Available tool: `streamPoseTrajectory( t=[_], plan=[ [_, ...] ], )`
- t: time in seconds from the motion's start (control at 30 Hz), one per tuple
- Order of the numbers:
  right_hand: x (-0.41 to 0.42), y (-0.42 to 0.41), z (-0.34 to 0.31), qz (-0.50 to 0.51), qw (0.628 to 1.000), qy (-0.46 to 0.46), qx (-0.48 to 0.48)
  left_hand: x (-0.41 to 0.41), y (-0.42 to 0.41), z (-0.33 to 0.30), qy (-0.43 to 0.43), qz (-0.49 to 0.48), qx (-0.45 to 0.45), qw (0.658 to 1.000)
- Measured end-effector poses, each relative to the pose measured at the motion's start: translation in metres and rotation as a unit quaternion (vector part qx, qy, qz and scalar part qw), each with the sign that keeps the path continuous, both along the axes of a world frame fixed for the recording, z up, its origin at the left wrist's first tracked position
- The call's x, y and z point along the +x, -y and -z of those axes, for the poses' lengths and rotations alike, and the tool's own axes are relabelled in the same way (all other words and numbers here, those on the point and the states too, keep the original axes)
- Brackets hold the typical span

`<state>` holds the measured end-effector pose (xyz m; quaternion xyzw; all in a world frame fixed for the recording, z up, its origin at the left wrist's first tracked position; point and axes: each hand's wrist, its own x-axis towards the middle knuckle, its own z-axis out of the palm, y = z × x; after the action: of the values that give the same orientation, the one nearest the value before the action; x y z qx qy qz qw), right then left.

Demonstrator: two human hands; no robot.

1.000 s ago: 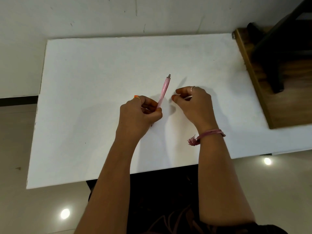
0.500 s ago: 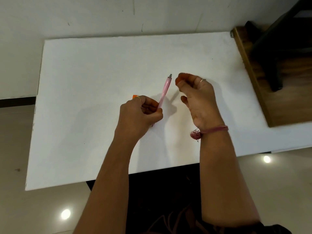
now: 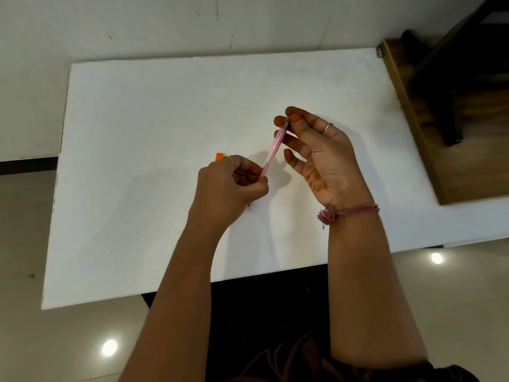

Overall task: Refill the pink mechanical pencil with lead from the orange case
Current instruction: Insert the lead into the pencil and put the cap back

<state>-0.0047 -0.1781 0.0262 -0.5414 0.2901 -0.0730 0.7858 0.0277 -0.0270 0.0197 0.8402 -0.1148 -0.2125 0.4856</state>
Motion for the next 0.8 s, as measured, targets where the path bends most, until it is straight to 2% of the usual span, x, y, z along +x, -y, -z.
streamPoseTrajectory(
  t=[0.13, 0.57, 0.8],
  plan=[
    [-0.0009, 0.0019, -0.0025, 0.006, 1.0, 0.006, 0.021, 0.0, -0.0005, 0.0009, 0.002, -0.006, -0.001, 1.0],
    [-0.0016, -0.0008, -0.005, -0.019, 0.996, -0.022, -0.086, -0.0002, -0.0027, 0.0048, 0.023, 0.006, 0.009, 1.0],
    [-0.0015, -0.002, -0.0067, -0.031, 0.994, -0.022, -0.101, 0.0004, -0.0045, 0.0055, 0.024, 0.001, 0.009, 1.0]
  ],
)
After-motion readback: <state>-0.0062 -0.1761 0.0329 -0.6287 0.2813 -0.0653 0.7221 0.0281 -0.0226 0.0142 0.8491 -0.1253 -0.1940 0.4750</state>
